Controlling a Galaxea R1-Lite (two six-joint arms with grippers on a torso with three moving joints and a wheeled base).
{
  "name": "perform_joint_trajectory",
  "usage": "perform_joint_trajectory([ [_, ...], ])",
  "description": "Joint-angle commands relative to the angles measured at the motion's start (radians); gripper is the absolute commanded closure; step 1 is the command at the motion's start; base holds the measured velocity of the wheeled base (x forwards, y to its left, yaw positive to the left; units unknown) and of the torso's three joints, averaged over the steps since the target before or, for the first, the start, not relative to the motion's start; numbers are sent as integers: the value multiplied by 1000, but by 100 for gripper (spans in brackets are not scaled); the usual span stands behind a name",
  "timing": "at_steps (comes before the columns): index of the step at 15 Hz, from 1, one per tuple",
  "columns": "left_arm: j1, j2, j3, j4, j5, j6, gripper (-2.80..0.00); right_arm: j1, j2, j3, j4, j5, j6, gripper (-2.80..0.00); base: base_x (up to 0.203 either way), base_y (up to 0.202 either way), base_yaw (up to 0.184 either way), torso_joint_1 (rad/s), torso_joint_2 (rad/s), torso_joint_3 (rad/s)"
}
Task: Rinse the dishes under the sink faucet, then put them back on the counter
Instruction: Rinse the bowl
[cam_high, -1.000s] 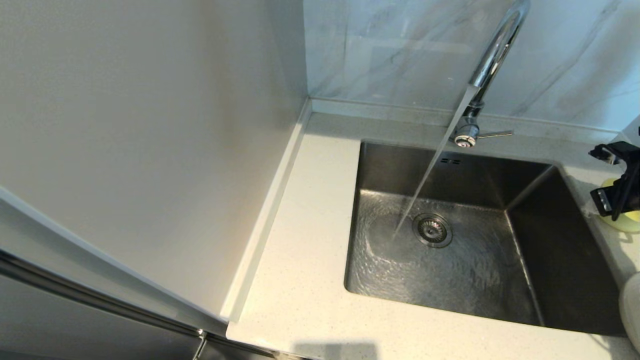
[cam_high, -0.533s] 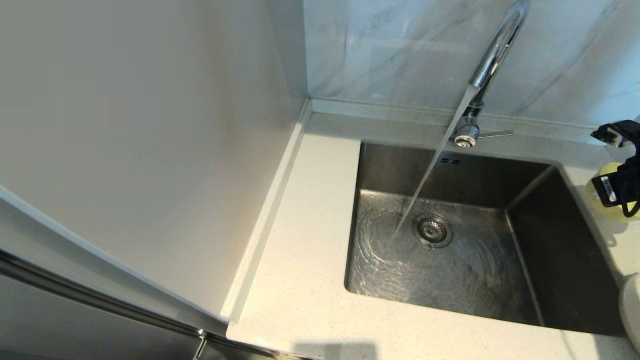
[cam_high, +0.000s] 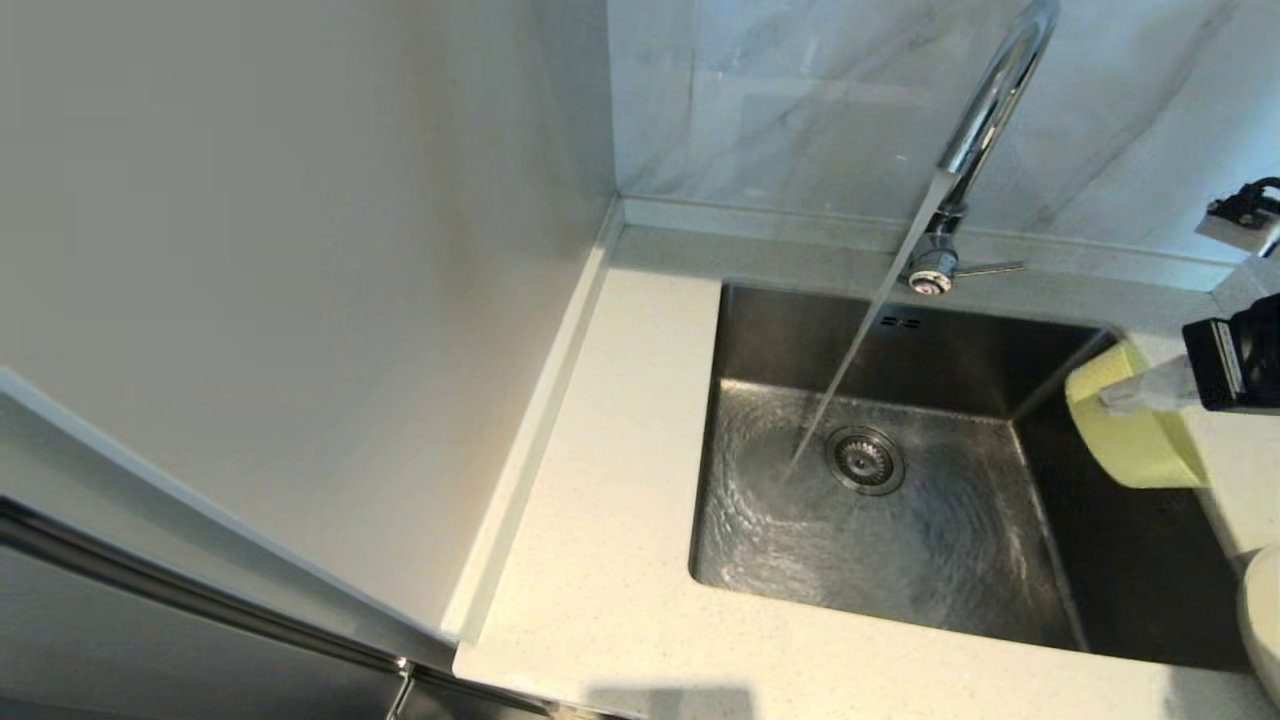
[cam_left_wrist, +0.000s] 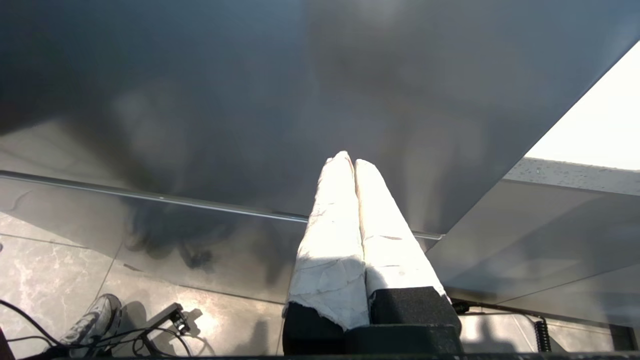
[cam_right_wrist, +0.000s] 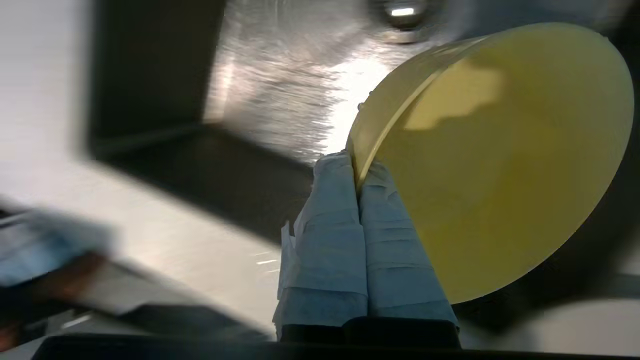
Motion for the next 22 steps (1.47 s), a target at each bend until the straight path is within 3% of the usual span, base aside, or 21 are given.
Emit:
perform_joint_trajectory([
  [1,0,0,0,0,1,-1,0,29,-45,18,7,180,69,0,0,0,0,0,0,0],
  [4,0,0,0,0,1,-1,0,45,-6,39,-33,407,128,0,0,0,0,0,0,0],
  [6,0,0,0,0,-1,-1,0,79,15,52,-161,429,233,0,0,0,0,0,0,0],
  [8,0,0,0,0,1,1,0,112,31,110,-398,427,327,0,0,0,0,0,0,0],
  [10,0,0,0,0,1,-1,0,174,52,145,-556,369,472,0,0,0,0,0,0,0],
  [13,0,0,0,0,-1,-1,0,247,99,173,-745,143,551,0,0,0,0,0,0,0],
  [22,0,0,0,0,1,0,0,255,166,152,-858,74,577,0,0,0,0,0,0,0],
])
